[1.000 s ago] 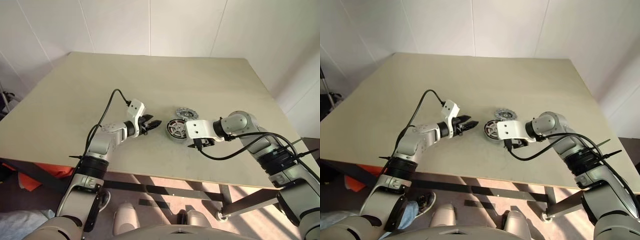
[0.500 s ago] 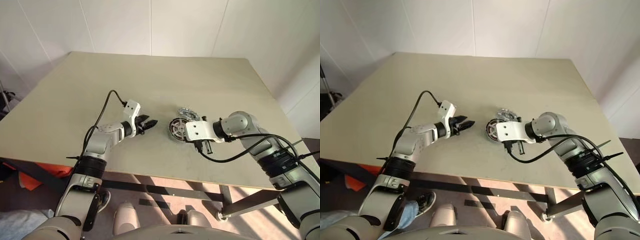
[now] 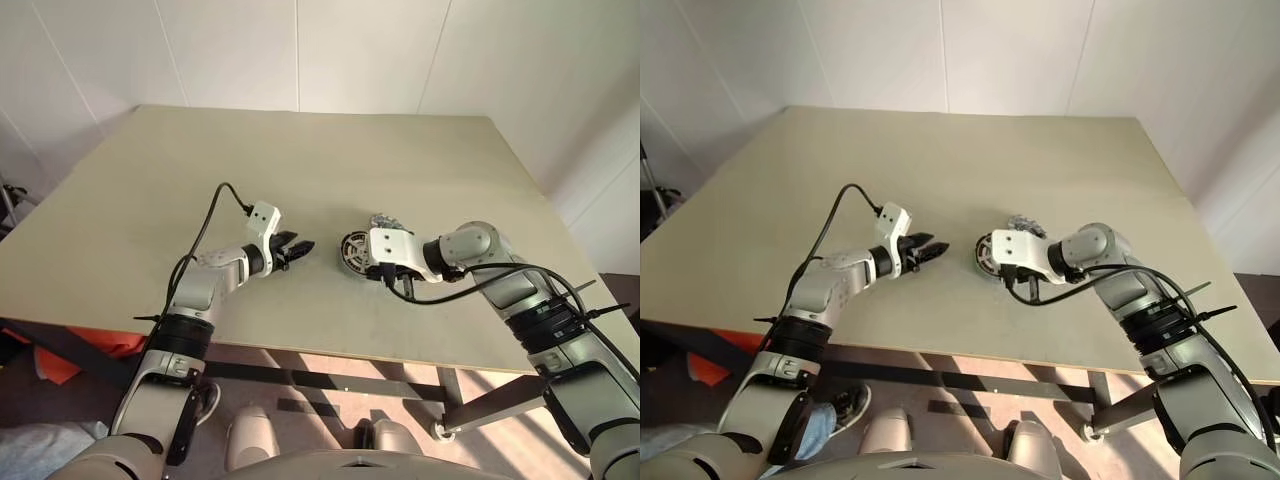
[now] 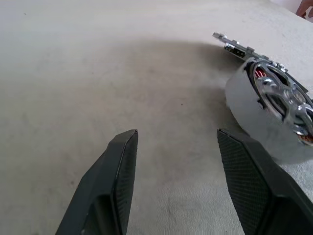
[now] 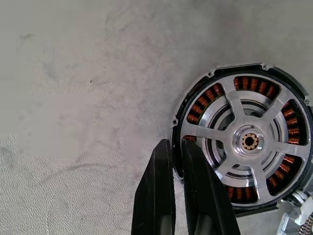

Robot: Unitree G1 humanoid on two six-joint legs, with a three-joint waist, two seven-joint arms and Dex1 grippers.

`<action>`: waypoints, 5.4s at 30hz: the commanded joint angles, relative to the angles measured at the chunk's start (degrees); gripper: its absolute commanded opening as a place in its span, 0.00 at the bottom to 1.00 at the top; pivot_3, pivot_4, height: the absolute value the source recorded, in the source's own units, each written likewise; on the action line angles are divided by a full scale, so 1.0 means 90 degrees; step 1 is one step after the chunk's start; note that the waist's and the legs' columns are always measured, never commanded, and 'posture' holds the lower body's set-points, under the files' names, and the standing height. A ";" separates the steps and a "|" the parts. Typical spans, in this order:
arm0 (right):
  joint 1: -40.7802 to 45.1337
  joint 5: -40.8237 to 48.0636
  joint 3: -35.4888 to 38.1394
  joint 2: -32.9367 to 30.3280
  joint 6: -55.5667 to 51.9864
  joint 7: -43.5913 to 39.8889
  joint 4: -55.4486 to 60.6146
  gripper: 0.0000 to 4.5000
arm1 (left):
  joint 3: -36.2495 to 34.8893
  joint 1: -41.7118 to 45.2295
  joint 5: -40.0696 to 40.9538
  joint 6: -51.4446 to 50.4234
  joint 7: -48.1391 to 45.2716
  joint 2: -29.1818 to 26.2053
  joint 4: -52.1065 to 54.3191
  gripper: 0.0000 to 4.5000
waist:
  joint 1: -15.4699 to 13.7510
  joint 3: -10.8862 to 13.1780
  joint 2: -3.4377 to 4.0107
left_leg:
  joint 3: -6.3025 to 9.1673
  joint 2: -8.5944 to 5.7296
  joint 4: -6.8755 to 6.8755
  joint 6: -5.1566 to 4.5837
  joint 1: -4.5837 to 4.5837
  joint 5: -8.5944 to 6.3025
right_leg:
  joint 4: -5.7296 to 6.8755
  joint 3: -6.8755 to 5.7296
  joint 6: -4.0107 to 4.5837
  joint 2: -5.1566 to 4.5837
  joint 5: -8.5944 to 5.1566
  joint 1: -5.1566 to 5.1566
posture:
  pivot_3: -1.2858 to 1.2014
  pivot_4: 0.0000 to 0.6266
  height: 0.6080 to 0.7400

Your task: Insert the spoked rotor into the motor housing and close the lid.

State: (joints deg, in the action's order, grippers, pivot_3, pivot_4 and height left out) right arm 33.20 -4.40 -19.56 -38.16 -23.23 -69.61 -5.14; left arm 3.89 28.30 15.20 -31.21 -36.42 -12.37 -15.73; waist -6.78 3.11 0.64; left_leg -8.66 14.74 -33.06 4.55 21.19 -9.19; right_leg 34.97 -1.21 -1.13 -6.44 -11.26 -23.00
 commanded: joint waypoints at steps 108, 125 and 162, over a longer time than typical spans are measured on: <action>-0.0240 0.7080 0.8060 0.6087 -0.7669 1.0261 0.1459 0.74 | -0.0235 0.1075 0.0393 -0.0021 -0.0555 0.0179 -0.0827 0.61 | -0.0055 -0.0014 0.0042 | 0.0003 -0.0009 0.0109 0.0126 -0.0014 0.0074 | -0.0016 0.0003 -0.0057 0.0008 -0.0027 -0.0034 | 0.52 0.00 1.00; -0.0023 0.7284 0.6486 0.5181 -0.4835 0.8957 0.0611 0.74 | -0.0040 0.1057 0.0365 -0.0236 -0.0640 -0.0038 -0.0651 0.61 | -0.0052 -0.0015 0.0042 | 0.0004 -0.0008 0.0106 0.0130 0.0001 0.0076 | -0.0016 -0.0005 -0.0022 0.0005 -0.0006 -0.0036 | 0.52 0.00 1.00; -0.0382 0.3902 0.1552 0.3149 -0.1472 0.5618 0.0105 0.74 | -0.1161 0.0790 0.0899 -0.0646 -0.0774 -0.1366 -0.0135 0.61 | -0.0089 -0.0016 0.0021 | 0.0011 -0.0007 0.0093 0.0122 0.0005 0.0070 | -0.0017 -0.0011 -0.0032 0.0003 -0.0015 -0.0022 | 0.52 0.00 1.00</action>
State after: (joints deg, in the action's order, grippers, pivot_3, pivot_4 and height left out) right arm 28.04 34.77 -4.02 -9.47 -41.82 -17.14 -2.40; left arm -6.65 34.88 22.45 -36.88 -43.72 -24.72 -19.58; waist -7.58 2.96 0.83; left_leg -8.56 14.68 -32.23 5.65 21.23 -8.55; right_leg 34.84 -1.31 -1.40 -6.41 -11.38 -23.21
